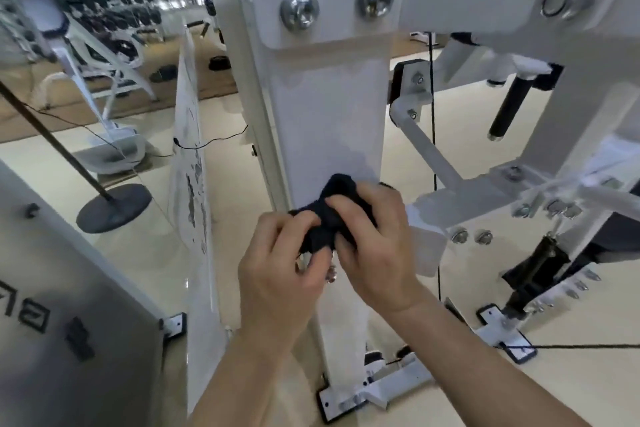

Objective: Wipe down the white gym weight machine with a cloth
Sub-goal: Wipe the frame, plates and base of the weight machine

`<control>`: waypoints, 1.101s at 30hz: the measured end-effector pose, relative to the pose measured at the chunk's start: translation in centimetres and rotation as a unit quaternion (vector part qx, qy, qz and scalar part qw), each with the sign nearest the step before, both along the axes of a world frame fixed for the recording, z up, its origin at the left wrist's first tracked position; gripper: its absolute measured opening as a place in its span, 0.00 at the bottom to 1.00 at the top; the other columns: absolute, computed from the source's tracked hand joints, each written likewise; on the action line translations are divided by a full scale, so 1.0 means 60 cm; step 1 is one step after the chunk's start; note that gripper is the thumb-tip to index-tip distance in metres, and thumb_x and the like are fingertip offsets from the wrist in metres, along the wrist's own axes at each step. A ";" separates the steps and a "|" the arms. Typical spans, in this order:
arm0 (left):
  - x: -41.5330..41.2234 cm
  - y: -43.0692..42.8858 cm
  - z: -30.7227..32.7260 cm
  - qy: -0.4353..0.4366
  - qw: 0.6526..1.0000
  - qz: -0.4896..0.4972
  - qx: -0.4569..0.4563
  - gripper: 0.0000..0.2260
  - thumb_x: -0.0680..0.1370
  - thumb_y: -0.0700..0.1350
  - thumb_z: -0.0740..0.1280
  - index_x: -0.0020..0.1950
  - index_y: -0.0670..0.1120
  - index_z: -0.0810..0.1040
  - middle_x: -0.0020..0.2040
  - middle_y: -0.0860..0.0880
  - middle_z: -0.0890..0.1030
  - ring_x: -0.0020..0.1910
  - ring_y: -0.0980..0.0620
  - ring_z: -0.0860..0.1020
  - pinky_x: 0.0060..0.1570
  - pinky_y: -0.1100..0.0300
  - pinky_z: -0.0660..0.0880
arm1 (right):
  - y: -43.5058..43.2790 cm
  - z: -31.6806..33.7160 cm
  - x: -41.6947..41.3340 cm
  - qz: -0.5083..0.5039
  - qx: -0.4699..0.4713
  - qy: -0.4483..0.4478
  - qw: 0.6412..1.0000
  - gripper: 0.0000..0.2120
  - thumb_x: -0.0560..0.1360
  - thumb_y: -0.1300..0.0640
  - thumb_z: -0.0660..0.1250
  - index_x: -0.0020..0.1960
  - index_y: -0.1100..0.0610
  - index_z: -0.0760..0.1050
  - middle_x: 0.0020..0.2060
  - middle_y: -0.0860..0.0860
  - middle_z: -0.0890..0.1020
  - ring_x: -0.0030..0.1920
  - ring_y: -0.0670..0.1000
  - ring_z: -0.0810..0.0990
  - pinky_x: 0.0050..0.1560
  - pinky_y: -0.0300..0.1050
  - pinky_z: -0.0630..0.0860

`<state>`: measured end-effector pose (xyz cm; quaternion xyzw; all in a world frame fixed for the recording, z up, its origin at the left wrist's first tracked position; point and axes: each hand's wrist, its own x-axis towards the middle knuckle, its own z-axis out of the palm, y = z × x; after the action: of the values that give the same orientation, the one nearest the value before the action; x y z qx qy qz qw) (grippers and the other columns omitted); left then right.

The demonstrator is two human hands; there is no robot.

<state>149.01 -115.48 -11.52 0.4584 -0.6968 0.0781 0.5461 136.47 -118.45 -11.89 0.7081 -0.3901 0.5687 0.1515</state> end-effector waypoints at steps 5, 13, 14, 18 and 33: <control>0.009 -0.064 0.139 -0.041 0.968 0.050 -0.243 0.09 0.74 0.35 0.70 0.54 0.38 0.82 0.43 0.40 0.77 0.41 0.52 0.72 0.45 0.69 0.69 | -0.059 0.161 0.013 0.020 -0.196 -0.096 0.976 0.11 0.79 0.62 0.61 0.52 0.63 0.82 0.53 0.57 0.78 0.49 0.57 0.76 0.50 0.52 0.74; -0.001 -0.074 0.058 -0.008 0.967 0.006 -0.254 0.14 0.70 0.40 0.67 0.54 0.44 0.84 0.40 0.49 0.74 0.36 0.57 0.69 0.37 0.71 0.67 | -0.042 0.036 -0.011 0.040 -0.156 0.005 0.987 0.19 0.78 0.67 0.62 0.68 0.67 0.72 0.69 0.60 0.72 0.69 0.58 0.71 0.70 0.51 0.67; 0.000 -0.069 0.032 -0.013 0.970 0.001 -0.243 0.14 0.69 0.41 0.67 0.52 0.44 0.84 0.39 0.50 0.74 0.35 0.57 0.70 0.37 0.71 0.67 | -0.038 0.006 -0.020 0.035 -0.153 0.020 0.987 0.18 0.77 0.68 0.62 0.67 0.67 0.73 0.67 0.60 0.74 0.66 0.60 0.73 0.68 0.51 0.68; -0.003 -0.047 -0.063 -0.015 0.974 -0.011 -0.225 0.12 0.68 0.38 0.67 0.49 0.44 0.85 0.39 0.49 0.77 0.35 0.56 0.73 0.35 0.61 0.73 | -0.029 -0.090 -0.029 -0.001 -0.172 0.008 0.985 0.15 0.71 0.66 0.69 0.57 0.64 0.81 0.50 0.59 0.81 0.47 0.61 0.79 0.49 0.53 0.76; -0.017 0.015 -0.113 -0.130 0.975 0.074 -0.162 0.14 0.71 0.45 0.64 0.55 0.47 0.82 0.48 0.48 0.76 0.45 0.49 0.75 0.45 0.55 0.74 | 0.021 -0.160 -0.034 -0.009 -0.109 0.002 0.994 0.23 0.72 0.52 0.64 0.67 0.48 0.71 0.59 0.50 0.73 0.43 0.54 0.79 0.29 0.46 0.77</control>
<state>147.99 -114.59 -18.29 0.3997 -0.7044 0.2891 0.5104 134.42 -117.19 -21.48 0.6846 -0.3325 0.6052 0.2334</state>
